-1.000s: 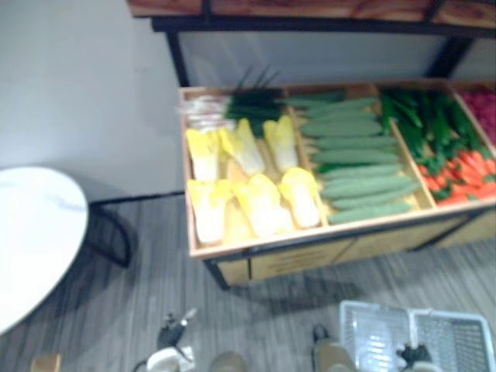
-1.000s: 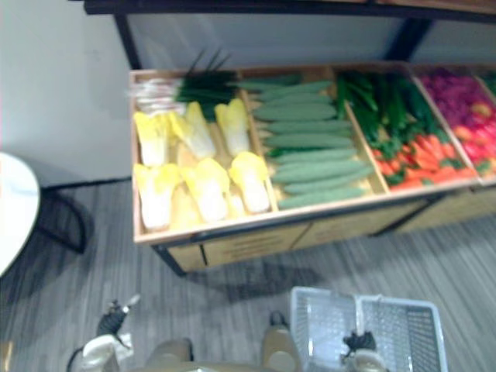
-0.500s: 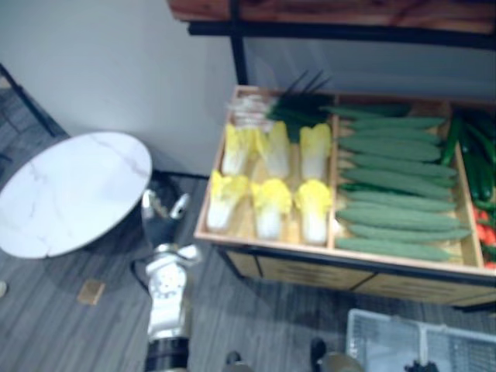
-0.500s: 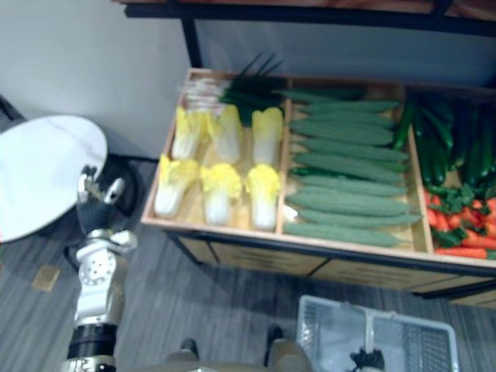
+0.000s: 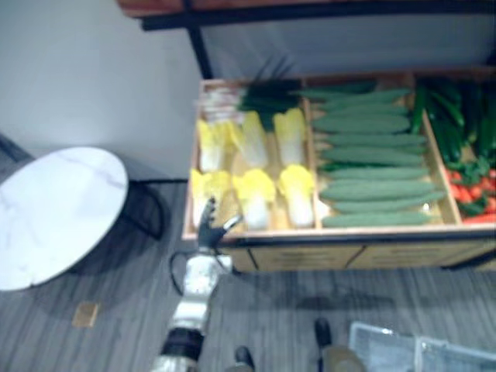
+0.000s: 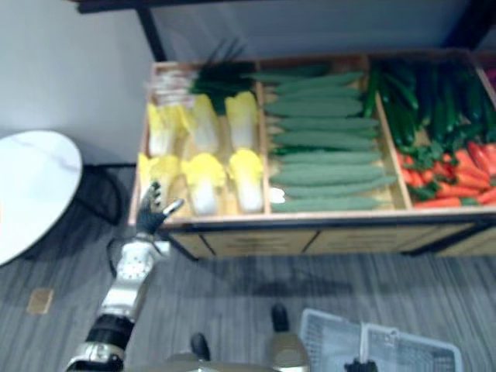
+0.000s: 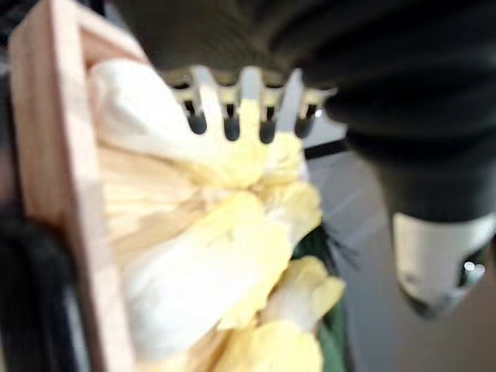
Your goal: Pick vegetable in the basket
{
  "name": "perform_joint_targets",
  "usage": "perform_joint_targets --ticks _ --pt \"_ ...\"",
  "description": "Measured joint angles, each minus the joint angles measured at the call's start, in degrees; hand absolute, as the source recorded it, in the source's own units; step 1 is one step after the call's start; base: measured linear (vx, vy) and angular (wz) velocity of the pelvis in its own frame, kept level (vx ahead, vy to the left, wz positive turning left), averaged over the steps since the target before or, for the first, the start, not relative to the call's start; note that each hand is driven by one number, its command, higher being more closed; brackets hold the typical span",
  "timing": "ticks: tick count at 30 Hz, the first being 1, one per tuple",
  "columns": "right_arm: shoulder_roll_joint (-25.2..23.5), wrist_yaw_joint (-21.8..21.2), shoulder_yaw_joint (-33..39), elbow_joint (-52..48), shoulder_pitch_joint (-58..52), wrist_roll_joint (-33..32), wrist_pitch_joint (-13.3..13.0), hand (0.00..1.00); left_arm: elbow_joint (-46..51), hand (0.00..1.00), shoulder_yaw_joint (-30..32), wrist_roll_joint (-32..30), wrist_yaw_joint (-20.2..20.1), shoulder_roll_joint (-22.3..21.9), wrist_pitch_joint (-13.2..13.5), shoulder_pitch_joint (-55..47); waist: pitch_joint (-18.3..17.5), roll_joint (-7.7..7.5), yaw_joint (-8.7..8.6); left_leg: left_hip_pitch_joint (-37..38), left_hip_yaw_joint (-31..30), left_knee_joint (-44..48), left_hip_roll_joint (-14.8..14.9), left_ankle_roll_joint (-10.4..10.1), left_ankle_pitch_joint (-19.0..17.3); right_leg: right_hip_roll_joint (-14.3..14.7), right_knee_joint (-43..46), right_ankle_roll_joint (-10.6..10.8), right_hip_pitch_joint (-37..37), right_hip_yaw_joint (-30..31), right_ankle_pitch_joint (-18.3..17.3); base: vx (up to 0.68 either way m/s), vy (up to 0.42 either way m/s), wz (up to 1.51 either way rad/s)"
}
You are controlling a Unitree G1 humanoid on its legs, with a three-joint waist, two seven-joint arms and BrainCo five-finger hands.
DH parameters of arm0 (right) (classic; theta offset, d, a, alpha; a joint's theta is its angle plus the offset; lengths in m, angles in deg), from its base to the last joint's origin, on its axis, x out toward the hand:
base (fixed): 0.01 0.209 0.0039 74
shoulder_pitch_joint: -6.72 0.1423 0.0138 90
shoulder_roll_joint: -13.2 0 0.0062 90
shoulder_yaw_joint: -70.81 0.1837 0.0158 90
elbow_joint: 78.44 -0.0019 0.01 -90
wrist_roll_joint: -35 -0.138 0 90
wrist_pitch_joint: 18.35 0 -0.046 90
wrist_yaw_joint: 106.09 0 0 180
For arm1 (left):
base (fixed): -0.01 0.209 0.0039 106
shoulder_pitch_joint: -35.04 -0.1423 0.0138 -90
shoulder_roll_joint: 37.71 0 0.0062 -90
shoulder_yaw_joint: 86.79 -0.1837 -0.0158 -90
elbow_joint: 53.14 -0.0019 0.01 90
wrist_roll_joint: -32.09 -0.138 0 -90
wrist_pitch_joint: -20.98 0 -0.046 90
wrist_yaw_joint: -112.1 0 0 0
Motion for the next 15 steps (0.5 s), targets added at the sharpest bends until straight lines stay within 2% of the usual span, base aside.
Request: perform_joint_targets --ticks 7,8,10,12,15 --pt "-0.1 2.4 -0.7 -2.9 3.5 -0.3 -0.2 1.0 -13.9 0.0 0.9 -2.8 4.5 -0.3 -2.4 16.7 5.3 -1.09 -0.12 -4.3 3.4 -0.1 -0.1 0.0 1.1 0.1 2.8 -0.1 -7.4 3.0 0.9 0.0 -0.005 -0.21" --pt "-0.1 2.9 -1.8 -4.1 4.2 -0.5 -0.3 1.0 -17.1 1.0 2.3 -3.9 6.3 -0.2 -2.1 20.2 6.4 -1.55 -0.08 -5.5 4.2 0.1 -0.1 0.1 1.2 0.2 3.6 -0.1 -9.3 3.8 0.9 0.01 -0.007 -0.21" --pt "-0.2 3.7 -2.2 -5.2 4.5 -1.0 -0.5 1.0 -18.4 1.0 4.7 -4.9 8.6 0.1 -1.9 23.1 7.3 -1.63 0.1 -6.4 4.8 0.2 0.1 0.1 1.3 0.2 4.2 -0.1 -10.7 4.3 0.9 0.01 -0.016 -0.14" --pt "-0.4 4.0 -2.5 -6.6 5.5 -2.2 -0.6 1.0 -22.9 1.0 7.6 -4.8 9.1 1.9 -1.9 27.5 8.3 -2.04 0.0 -6.9 5.8 0.3 0.2 0.1 1.4 0.3 4.7 0.0 -11.8 4.8 1.0 0.0 -0.017 -0.15" --pt "-0.4 4.2 -4.8 -9.4 7.2 -3.1 -0.8 1.0 -27.7 1.0 12.7 -3.6 9.4 4.9 -2.2 34.5 9.9 -3.55 0.05 -8.6 8.1 1.3 0.4 0.0 1.2 0.6 5.0 0.0 -14.4 6.6 1.4 -0.02 -0.016 -0.3"
